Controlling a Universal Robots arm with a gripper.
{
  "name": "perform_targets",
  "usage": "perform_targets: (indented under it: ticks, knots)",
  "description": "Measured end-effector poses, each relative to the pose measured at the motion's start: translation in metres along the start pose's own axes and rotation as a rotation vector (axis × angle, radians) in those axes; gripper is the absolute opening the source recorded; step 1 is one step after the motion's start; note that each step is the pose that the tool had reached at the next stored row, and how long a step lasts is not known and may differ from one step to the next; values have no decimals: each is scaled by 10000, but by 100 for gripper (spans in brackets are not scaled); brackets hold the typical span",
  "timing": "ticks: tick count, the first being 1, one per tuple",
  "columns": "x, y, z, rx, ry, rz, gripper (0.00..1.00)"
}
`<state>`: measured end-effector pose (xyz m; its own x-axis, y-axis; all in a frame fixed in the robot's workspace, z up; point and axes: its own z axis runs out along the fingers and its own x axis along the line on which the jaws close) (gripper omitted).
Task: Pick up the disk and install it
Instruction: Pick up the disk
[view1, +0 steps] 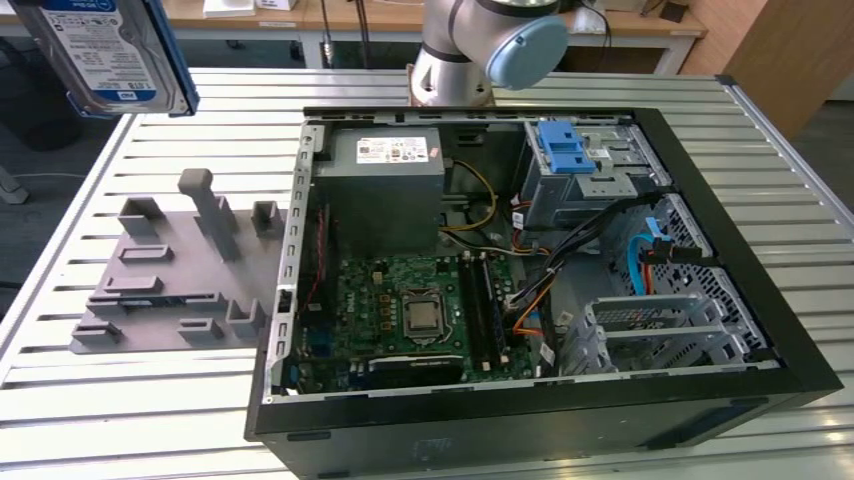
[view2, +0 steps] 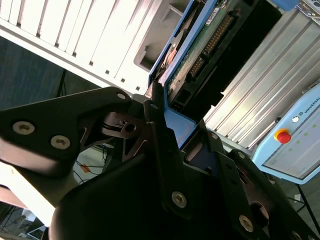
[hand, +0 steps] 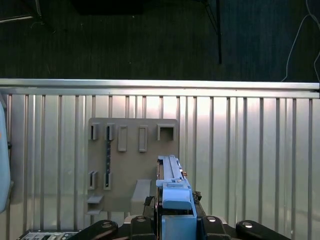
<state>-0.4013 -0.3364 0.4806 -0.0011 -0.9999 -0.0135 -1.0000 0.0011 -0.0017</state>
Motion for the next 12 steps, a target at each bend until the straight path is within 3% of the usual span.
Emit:
perform_targets:
  ticks: [12]
  knots:
    - [20, -54, 1, 0, 0, 0, 36]
